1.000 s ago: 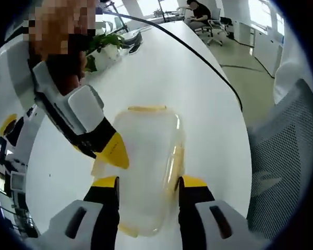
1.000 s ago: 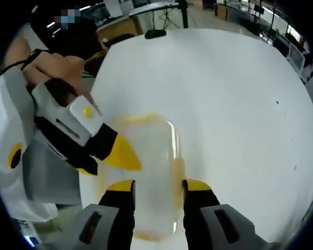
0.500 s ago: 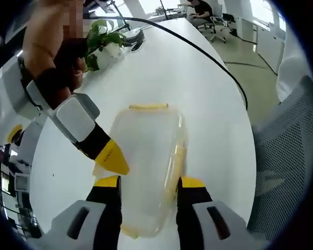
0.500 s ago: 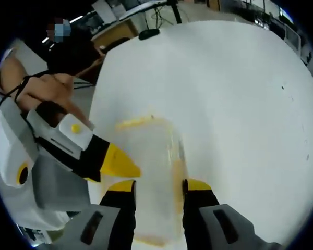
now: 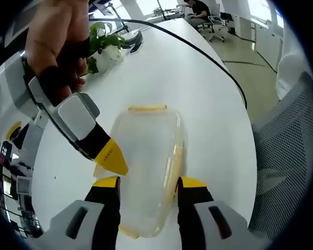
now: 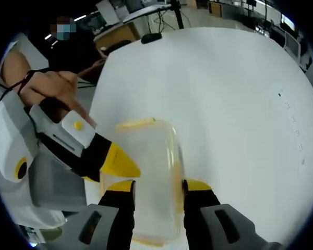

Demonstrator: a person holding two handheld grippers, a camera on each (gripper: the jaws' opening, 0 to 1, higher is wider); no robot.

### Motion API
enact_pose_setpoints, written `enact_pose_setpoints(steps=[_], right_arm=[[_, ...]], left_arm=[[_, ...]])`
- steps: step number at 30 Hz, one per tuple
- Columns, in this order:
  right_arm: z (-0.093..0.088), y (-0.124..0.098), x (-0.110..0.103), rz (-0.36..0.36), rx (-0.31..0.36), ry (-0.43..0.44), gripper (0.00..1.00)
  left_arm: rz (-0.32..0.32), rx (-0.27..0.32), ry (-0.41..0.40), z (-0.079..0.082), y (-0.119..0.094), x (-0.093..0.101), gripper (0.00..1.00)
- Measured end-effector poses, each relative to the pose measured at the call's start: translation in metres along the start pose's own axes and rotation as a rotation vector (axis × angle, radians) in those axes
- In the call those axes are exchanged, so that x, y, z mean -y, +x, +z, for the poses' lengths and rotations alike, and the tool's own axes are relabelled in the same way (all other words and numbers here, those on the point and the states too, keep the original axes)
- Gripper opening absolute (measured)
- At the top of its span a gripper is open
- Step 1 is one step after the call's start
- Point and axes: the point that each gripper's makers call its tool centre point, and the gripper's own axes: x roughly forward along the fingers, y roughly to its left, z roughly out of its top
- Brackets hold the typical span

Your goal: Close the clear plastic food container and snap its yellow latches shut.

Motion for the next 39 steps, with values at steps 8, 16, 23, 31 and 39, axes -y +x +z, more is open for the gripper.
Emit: enact_pose_setpoints(steps=[8, 16, 23, 31, 39], right_arm=[[0.001, -0.003, 0.000, -0.044, 0.015, 0.004, 0.35], [-0.001, -0.008, 0.000, -0.095, 0.008, -0.058, 0.41], [-0.004, -0.015, 0.000, -0.132, 0.018, -0.060, 0.44], [-0.011, -0.018, -0.008, -0.151, 0.022, -0.055, 0.51], [-0.021, -0.023, -0.014, -0.169, 0.019, -0.049, 0.54]], left_arm=[[-0.035, 0.005, -0.018, 0.003, -0.004, -0.001, 0.42], [-0.121, -0.005, -0.027, 0.002, -0.009, 0.007, 0.44], [-0.136, -0.022, -0.024, -0.003, -0.012, 0.010, 0.46], [-0.141, -0.038, -0.036, -0.009, -0.018, 0.009, 0.49], [-0.135, -0.049, -0.041, -0.014, -0.021, 0.004, 0.56]])
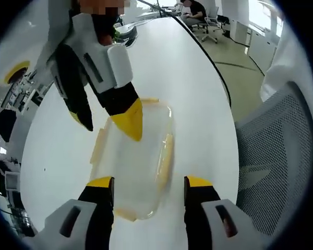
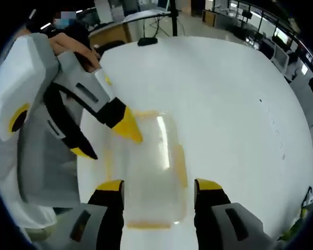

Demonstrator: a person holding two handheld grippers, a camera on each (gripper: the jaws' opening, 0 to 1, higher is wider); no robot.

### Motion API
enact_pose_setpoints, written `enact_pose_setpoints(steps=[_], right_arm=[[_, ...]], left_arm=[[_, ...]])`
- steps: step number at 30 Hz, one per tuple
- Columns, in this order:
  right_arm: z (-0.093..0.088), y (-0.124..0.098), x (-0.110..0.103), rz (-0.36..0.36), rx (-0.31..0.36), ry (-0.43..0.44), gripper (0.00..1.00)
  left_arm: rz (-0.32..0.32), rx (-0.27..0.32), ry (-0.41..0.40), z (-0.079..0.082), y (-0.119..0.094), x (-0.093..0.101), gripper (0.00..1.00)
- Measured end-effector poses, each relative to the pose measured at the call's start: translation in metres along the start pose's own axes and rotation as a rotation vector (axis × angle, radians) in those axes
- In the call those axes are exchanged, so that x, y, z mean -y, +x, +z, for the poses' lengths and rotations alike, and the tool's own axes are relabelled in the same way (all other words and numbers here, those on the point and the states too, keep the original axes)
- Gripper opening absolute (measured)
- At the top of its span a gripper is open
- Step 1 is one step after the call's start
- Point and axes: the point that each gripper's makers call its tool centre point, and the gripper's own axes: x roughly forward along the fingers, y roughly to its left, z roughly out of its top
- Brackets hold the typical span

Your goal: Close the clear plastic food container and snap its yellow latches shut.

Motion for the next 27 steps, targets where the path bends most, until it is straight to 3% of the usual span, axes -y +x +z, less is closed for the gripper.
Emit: enact_pose_setpoints(steps=[15, 27], right_arm=[[-0.005, -0.006, -0.014, 0.004, 0.018, 0.002, 0.58], [-0.016, -0.007, -0.020, -0.020, -0.023, -0.052, 0.60]], left_arm=[[-0.034, -0.013, 0.027, -0.008, -0.002, -0.003, 0.69], [-0.045, -0.023, 0.032, -0.017, -0.001, -0.017, 0.76]])
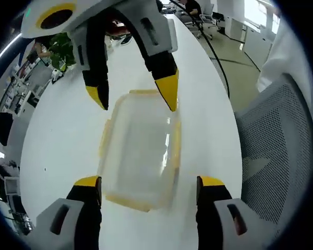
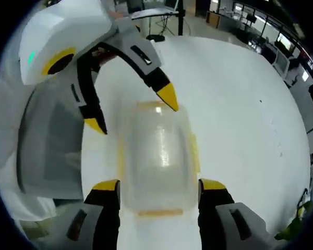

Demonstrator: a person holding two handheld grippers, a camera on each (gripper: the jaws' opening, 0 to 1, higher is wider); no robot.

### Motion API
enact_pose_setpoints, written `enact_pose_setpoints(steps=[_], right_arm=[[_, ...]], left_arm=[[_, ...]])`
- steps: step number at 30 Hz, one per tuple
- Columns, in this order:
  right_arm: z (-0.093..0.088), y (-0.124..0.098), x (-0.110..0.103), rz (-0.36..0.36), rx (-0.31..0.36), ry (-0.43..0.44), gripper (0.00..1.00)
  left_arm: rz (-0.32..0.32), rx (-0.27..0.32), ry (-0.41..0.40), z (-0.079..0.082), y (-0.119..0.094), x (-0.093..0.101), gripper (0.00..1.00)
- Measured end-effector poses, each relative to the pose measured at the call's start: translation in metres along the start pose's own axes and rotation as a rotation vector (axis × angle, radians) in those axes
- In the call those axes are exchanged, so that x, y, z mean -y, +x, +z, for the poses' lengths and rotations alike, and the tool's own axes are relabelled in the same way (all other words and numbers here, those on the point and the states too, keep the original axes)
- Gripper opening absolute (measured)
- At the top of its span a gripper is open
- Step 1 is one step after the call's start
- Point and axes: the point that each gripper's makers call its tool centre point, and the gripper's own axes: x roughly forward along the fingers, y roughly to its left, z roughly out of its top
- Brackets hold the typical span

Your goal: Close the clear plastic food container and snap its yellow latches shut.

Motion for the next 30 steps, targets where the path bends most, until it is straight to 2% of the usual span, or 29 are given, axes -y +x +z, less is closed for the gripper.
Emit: enact_pose_setpoints(steps=[9, 15, 20, 22, 25, 30], right_arm=[[-0.010, 0.004, -0.007, -0.005, -0.019, -0.005, 0.64], [-0.014, 0.009, -0.009, -0.026, -0.028, -0.021, 0.67], [-0.012, 0.011, -0.005, -0.050, -0.010, -0.043, 0.71], [-0.016, 0.012, 0.001, -0.080, -0.026, -0.065, 0.72], [-0.018, 0.015, 0.001, -0.079, -0.023, -0.057, 0.72], [-0.022, 0.022, 0.002, -0.089, -0.038, -0.069, 0.71]], left_arm=[[-0.001, -0.021, 0.035, -0.005, 0.009, -0.007, 0.83], [-0.005, -0.006, 0.047, -0.001, 0.014, -0.011, 0.90], [-0.023, -0.024, 0.053, -0.002, 0.022, -0.013, 0.92], [-0.017, -0.025, 0.063, -0.002, 0.024, -0.015, 0.92], [-0.022, -0.029, 0.058, -0.003, 0.027, -0.018, 0.92], [-0.044, -0.064, 0.051, -0.012, 0.035, -0.016, 0.91]])
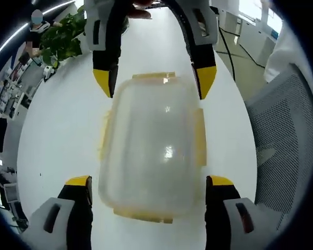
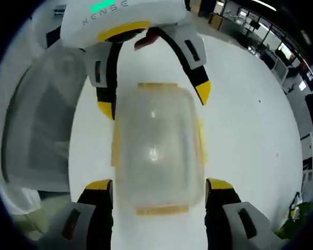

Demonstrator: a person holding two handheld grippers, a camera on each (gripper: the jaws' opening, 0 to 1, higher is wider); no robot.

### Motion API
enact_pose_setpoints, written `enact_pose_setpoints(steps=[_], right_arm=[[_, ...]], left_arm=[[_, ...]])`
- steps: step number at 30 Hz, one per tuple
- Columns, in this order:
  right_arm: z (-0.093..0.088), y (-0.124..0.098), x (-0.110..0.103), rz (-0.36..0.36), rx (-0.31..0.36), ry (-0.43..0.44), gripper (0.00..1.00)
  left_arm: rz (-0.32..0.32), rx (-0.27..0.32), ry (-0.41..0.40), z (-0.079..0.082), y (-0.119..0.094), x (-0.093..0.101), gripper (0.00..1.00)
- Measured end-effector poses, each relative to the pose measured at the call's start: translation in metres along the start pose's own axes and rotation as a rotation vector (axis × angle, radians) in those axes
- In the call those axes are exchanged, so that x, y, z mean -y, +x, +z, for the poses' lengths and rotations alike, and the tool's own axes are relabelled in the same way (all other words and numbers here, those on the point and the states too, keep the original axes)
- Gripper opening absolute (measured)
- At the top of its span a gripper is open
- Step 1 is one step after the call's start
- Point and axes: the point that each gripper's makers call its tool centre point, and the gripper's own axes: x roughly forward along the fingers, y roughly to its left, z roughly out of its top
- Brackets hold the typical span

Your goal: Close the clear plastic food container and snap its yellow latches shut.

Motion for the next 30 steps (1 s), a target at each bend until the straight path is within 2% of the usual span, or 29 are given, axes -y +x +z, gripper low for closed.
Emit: enact_pose_setpoints(steps=[4, 7, 11, 14, 15, 16, 19, 30], right_arm=[[0.001, 0.000, 0.001, -0.012, 0.006, -0.010, 0.71], [0.001, 0.000, 0.001, -0.011, 0.014, -0.013, 0.71], [0.001, 0.000, 0.001, -0.007, 0.013, -0.013, 0.71], [0.002, 0.003, -0.002, 0.013, 0.004, -0.009, 0.72], [0.001, 0.005, -0.009, 0.050, 0.002, 0.032, 0.72], [0.003, 0.004, -0.005, 0.027, 0.008, 0.002, 0.71], [0.003, 0.004, -0.008, 0.015, -0.006, -0.008, 0.71], [0.008, 0.007, -0.009, 0.026, -0.018, -0.039, 0.71]], left_arm=[[-0.017, -0.006, -0.019, -0.002, 0.006, 0.003, 0.89], [0.001, -0.034, 0.008, -0.006, 0.007, 0.000, 0.86], [0.003, -0.024, 0.005, -0.005, 0.007, 0.002, 0.86], [0.000, -0.023, 0.009, -0.005, 0.007, 0.006, 0.86], [-0.003, -0.022, 0.024, -0.006, 0.007, 0.007, 0.86], [-0.001, -0.026, 0.023, -0.007, 0.006, 0.008, 0.86], [-0.001, -0.008, 0.010, -0.007, 0.005, 0.008, 0.86], [-0.009, -0.008, -0.018, -0.013, 0.000, 0.014, 0.85]])
